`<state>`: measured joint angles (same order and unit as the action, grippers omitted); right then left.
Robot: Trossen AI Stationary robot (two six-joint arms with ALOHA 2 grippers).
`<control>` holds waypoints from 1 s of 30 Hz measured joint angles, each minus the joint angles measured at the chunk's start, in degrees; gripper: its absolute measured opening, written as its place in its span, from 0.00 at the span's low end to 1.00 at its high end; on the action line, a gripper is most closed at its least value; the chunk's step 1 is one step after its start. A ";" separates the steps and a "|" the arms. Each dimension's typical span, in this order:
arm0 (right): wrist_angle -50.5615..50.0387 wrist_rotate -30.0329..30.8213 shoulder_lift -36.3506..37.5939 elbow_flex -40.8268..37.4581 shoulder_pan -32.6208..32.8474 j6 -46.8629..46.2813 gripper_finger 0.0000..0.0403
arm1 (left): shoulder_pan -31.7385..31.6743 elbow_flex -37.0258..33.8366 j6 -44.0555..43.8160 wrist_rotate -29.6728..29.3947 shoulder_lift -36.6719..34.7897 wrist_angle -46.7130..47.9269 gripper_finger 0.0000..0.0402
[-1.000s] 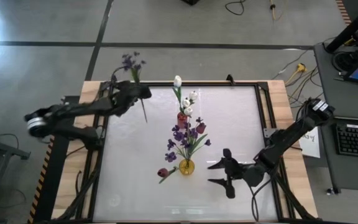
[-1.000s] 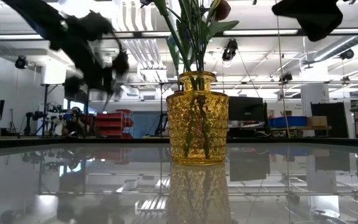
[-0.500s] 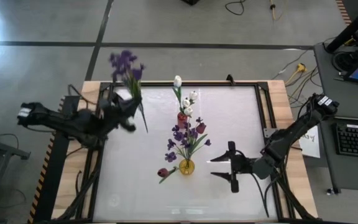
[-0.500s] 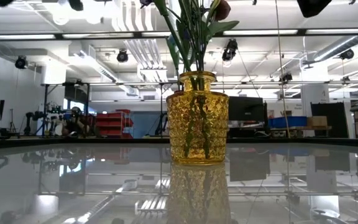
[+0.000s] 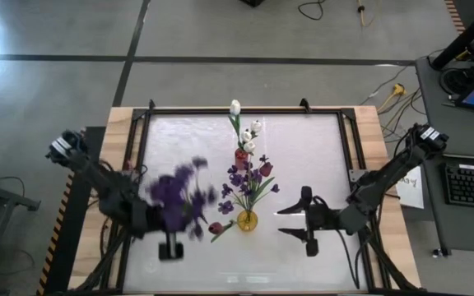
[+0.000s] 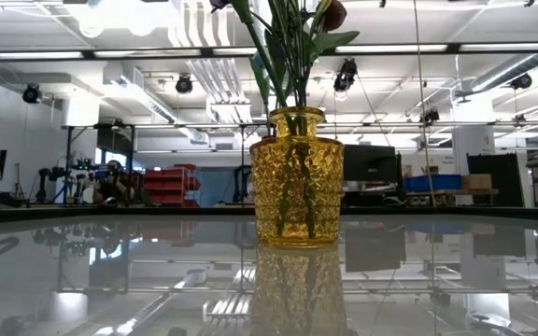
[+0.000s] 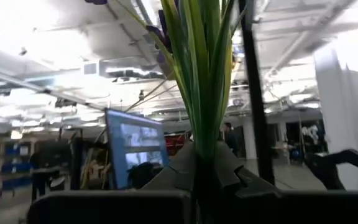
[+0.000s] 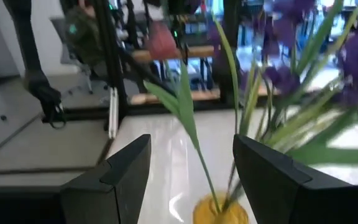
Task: Sort flowers into vase by color
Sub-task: Put the purple flowers into the yellow vase
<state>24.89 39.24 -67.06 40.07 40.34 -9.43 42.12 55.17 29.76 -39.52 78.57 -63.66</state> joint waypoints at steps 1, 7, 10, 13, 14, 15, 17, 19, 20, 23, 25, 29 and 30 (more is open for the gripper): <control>1.72 -0.05 -0.15 0.00 0.00 1.13 0.54 | 0.68 2.36 1.46 -0.04 2.14 0.18 0.00; 10.95 -0.31 -0.51 0.02 0.00 5.74 0.54 | 3.41 17.19 13.08 -6.29 11.65 0.83 0.00; 13.35 -0.57 -0.56 0.84 0.00 8.90 0.54 | 3.32 23.75 15.63 -8.01 14.84 1.67 0.00; 13.63 -0.69 -0.56 3.19 0.00 12.56 0.54 | 2.57 28.34 17.48 -7.92 17.45 2.80 0.00; 13.61 -0.69 -0.56 4.06 0.00 13.82 0.54 | 2.16 29.47 17.54 -7.60 18.31 2.78 0.00; 13.57 -0.71 -0.56 4.97 0.00 14.98 0.54 | 1.68 30.42 17.43 -7.14 19.03 2.72 0.00; 13.61 -0.80 -0.76 6.87 -0.03 16.85 0.54 | 0.40 31.58 16.20 -5.53 20.59 2.63 0.00; 13.68 -0.95 -1.37 9.02 -0.04 18.76 0.54 | -1.06 32.23 13.95 -4.73 22.30 2.83 0.00; 13.30 -1.60 -1.81 9.99 -0.04 19.68 0.54 | -1.80 32.33 12.90 -4.73 23.06 3.07 0.00; 13.11 -3.70 -3.90 13.13 -0.32 20.70 0.54 | -3.92 32.36 9.11 -4.20 24.63 3.12 0.00; 13.04 -3.71 -5.64 15.22 -0.37 20.74 0.54 | -5.21 32.36 6.59 -2.50 25.25 2.94 0.00; 11.73 -3.68 -9.06 19.24 -0.63 21.03 0.54 | -6.94 32.36 2.70 0.44 26.06 3.36 0.00; 11.10 -3.49 -9.89 20.44 -0.64 21.12 0.54 | -7.30 32.36 1.61 1.23 26.15 3.41 0.00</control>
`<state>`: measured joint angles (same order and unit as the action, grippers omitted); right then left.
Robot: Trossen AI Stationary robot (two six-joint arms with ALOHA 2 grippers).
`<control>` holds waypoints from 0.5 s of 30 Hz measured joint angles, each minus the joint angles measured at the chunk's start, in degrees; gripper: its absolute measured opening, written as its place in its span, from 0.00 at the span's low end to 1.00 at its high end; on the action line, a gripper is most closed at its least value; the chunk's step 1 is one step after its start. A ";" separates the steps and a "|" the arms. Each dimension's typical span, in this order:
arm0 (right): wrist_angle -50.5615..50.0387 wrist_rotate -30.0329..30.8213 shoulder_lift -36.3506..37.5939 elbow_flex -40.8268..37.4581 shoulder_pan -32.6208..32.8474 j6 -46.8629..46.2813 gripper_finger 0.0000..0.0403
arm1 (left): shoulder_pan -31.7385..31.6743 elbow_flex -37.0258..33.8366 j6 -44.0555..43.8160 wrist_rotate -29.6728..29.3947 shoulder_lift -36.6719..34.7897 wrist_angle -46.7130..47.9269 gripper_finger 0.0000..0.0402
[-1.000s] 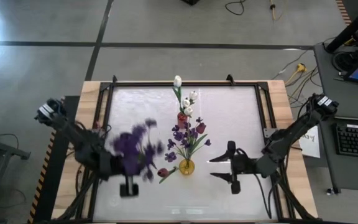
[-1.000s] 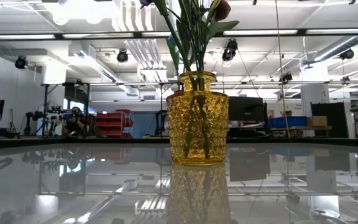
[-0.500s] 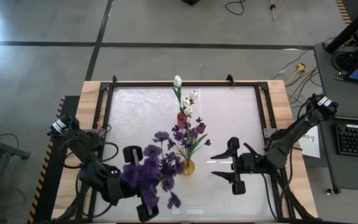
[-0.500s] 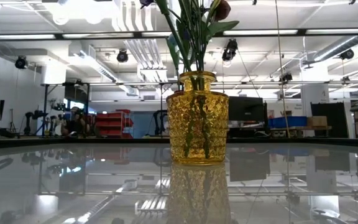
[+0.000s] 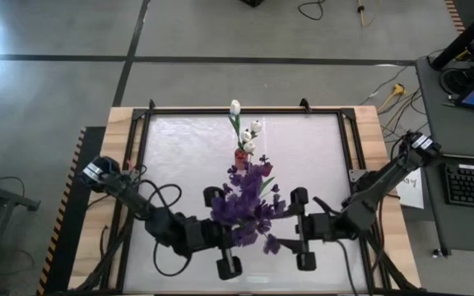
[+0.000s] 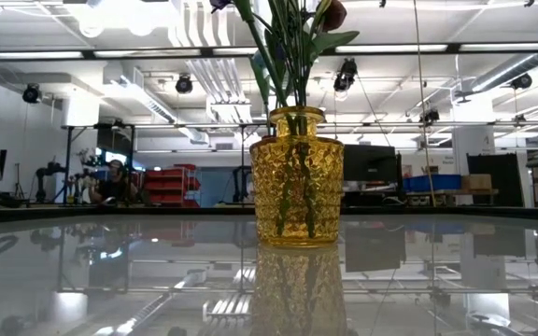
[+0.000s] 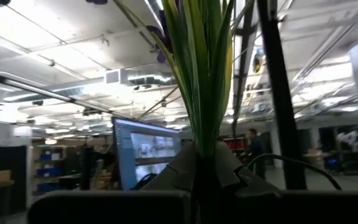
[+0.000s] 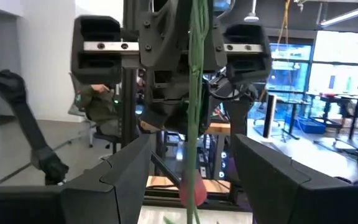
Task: Sort flowers into vase by color
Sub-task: Put the purple flowers into the yellow vase
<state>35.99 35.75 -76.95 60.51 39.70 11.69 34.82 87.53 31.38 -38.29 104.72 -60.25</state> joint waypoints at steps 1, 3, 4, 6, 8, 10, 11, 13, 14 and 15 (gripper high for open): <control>-0.61 0.52 -0.67 1.19 -0.17 0.17 0.54 | -0.22 0.00 -1.07 0.69 0.05 0.04 0.00; -2.36 1.75 -2.13 3.76 -0.70 0.28 0.54 | -0.84 0.00 -3.83 2.90 0.25 0.80 0.00; -3.57 2.00 -2.68 4.97 -1.07 0.31 0.54 | -1.05 0.00 -4.99 3.71 0.26 1.80 0.00; -5.76 1.54 -3.76 7.36 -1.80 0.30 0.54 | -1.40 -0.02 -7.09 4.36 0.40 3.26 0.00; -7.86 0.35 -4.74 9.34 -2.29 0.20 0.54 | -1.71 -0.02 -8.33 4.40 0.40 4.27 0.00; -10.39 0.11 -5.46 10.75 -2.33 -0.48 0.51 | -1.71 -0.02 -8.51 4.38 0.40 4.38 0.00; -11.40 0.06 -5.64 11.26 -2.44 -1.18 0.49 | -1.71 -0.02 -8.43 4.37 0.40 4.69 0.00; -13.18 0.10 -5.69 11.88 -2.46 -2.59 0.42 | -1.69 -0.07 -8.05 3.98 0.40 5.30 0.00; -13.59 0.13 -5.68 12.10 -2.48 -3.39 0.38 | -1.69 -0.10 -7.92 3.32 0.40 5.32 0.00; -14.00 0.23 -5.64 12.20 -2.53 -4.17 0.33 | -1.69 -0.13 -7.86 2.99 0.40 5.34 0.00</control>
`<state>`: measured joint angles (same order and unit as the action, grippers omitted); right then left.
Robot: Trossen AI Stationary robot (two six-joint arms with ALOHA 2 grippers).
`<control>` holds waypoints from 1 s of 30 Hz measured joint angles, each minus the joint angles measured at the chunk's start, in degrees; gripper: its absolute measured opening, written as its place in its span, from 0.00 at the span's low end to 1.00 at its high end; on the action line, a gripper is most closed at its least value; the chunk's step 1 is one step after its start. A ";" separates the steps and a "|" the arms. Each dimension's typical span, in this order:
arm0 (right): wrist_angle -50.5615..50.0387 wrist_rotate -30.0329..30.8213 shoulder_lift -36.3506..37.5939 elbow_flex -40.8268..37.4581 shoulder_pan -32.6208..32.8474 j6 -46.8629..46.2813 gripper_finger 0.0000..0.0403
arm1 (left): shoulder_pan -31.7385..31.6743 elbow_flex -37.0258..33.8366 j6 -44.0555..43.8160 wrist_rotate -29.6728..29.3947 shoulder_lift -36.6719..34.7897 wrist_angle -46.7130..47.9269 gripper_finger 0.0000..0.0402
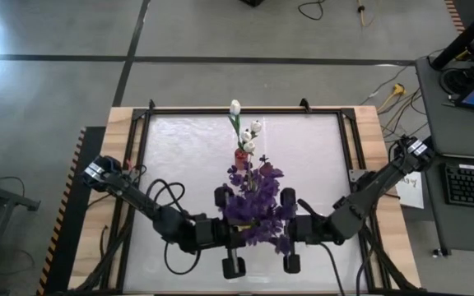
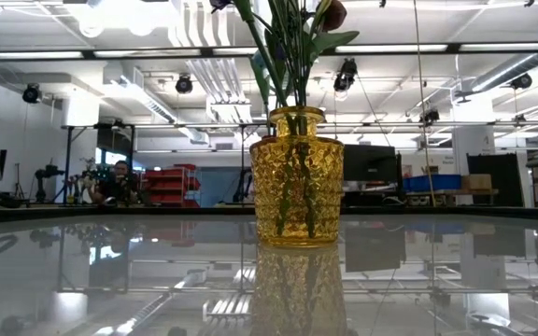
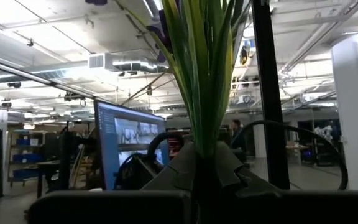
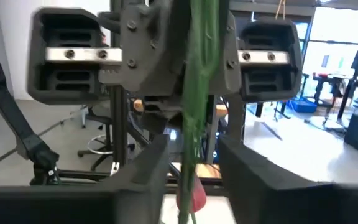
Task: Sort flowers into vase by color
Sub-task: Put the purple flowers into the yellow vase
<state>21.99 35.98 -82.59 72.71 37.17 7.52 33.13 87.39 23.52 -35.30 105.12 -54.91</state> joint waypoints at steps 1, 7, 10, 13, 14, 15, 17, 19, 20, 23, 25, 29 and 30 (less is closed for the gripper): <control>-0.37 0.02 0.05 0.00 -0.07 -0.37 0.28 | 0.02 0.00 0.10 -0.06 0.00 0.19 0.00; -3.25 1.13 0.39 -0.03 -0.09 -1.29 0.05 | 0.03 0.00 -1.52 -3.56 -0.41 3.24 0.01; -7.87 1.77 0.72 1.01 -0.09 -2.67 0.04 | 0.06 0.00 -3.07 -4.55 -1.96 9.23 0.05; -14.59 1.73 1.34 2.56 -0.10 -5.76 0.04 | 0.06 -0.02 -7.72 -4.71 -4.19 17.61 0.14; -16.97 1.60 1.57 2.98 -0.09 -6.90 0.04 | 0.02 -0.02 -9.93 -4.71 -5.19 21.09 0.17; -19.02 1.60 1.64 3.35 -0.09 -8.00 0.04 | -0.07 -0.02 -11.79 -4.70 -6.15 24.37 0.20; -22.56 1.58 1.79 3.96 -0.09 -9.78 0.04 | -0.23 -0.02 -15.28 -4.69 -7.65 29.33 0.26; -23.87 1.58 1.79 4.13 -0.09 -10.75 0.04 | -0.29 -0.02 -17.19 -4.69 -8.55 32.55 0.30; -23.87 1.59 1.79 4.13 -0.09 -10.70 0.03 | -0.29 -0.02 -17.46 -4.69 -8.75 33.38 0.32; -23.46 1.58 1.79 4.13 -0.11 -9.97 0.03 | -0.43 -0.02 -18.09 -4.67 -8.96 35.13 0.35; -23.36 1.54 1.81 4.13 -0.42 -9.70 0.03 | -0.69 -0.04 -18.52 -4.54 -8.86 35.86 0.36; -23.40 1.54 1.82 4.13 -0.47 -9.28 0.03 | -1.03 -0.04 -17.73 -4.19 -8.79 35.99 0.32; -23.42 1.55 1.83 4.08 -0.46 -9.21 0.03 | -1.03 -0.04 -17.36 -4.18 -8.79 36.08 0.29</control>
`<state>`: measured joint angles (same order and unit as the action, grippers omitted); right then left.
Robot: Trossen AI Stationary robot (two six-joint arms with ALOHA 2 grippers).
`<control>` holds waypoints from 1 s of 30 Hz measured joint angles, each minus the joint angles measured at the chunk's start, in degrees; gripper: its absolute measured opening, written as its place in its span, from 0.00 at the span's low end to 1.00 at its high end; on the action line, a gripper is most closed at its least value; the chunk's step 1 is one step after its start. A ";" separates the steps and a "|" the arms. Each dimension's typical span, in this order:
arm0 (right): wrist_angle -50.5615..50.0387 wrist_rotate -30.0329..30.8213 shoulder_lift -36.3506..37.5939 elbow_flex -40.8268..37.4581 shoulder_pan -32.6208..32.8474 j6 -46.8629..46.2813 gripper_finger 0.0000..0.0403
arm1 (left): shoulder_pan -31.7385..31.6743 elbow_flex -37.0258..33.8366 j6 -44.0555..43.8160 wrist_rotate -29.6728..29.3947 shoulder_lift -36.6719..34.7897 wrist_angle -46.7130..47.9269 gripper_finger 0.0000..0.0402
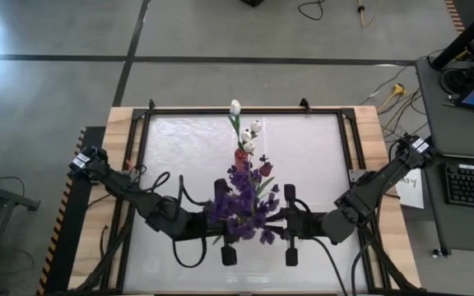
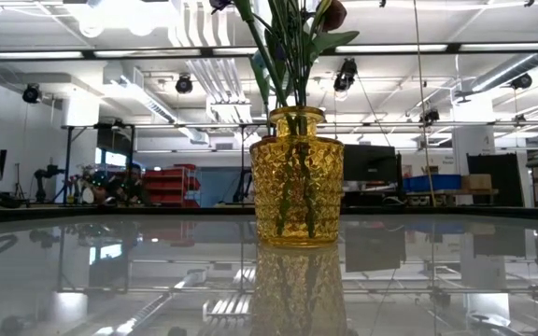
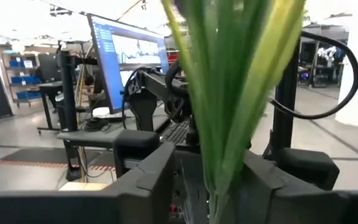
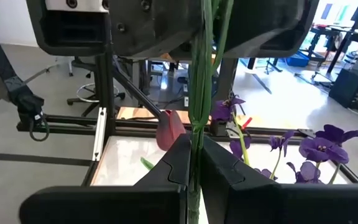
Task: Sort flowers into vase by color
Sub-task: Put the purple flowers into the yellow vase
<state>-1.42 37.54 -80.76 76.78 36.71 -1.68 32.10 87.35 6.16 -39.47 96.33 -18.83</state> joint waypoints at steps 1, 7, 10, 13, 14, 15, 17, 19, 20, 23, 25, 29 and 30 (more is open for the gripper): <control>-0.01 -0.02 0.01 -0.09 -0.02 0.02 0.03 | 0.00 0.00 0.85 0.05 0.00 0.07 0.26; -1.08 -0.06 -0.01 -0.23 0.00 0.22 0.11 | 0.06 0.00 1.29 0.38 -0.17 4.57 0.02; -1.84 -0.07 -0.01 -0.44 0.12 0.29 0.23 | 0.14 0.00 3.07 0.32 -0.17 6.78 0.03; -2.42 -0.05 0.01 -0.52 1.15 1.00 0.37 | 0.39 0.00 4.06 0.23 -0.17 9.78 0.01; -2.71 -0.09 0.20 -0.53 1.59 1.00 0.41 | 0.47 0.00 3.72 0.06 -0.17 10.99 0.01; -3.03 -0.07 0.51 -0.54 2.06 1.02 0.44 | 0.48 0.00 3.47 0.07 -0.17 12.30 0.01; -3.05 -0.06 1.32 -0.56 2.92 1.02 0.50 | 0.46 0.00 3.15 -0.22 -0.18 14.88 0.00; -2.95 -0.04 2.13 -0.56 3.71 1.21 0.54 | 0.46 -0.02 2.37 -0.45 -0.43 17.07 0.00; -2.94 -0.04 2.46 -0.56 3.98 1.24 0.55 | 0.46 -0.04 2.10 -0.47 -0.60 17.41 0.00; -3.05 -0.05 2.89 -0.56 4.46 1.23 0.58 | 0.46 -0.04 2.33 -0.52 -1.26 17.55 0.00; -3.05 -0.02 3.11 -0.58 4.44 1.00 0.59 | 0.37 -0.07 2.41 -0.80 -1.73 19.45 0.00; -3.03 0.07 3.35 -0.67 4.41 0.74 0.60 | 0.24 -0.28 3.71 -1.54 -2.78 22.47 0.00; -3.07 0.05 3.34 -0.78 4.42 0.57 0.60 | 0.22 -0.31 3.78 -1.22 -3.52 23.24 0.00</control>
<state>-4.49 37.59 -77.43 76.01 41.12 -1.12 32.32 87.04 9.94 -40.70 92.82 4.41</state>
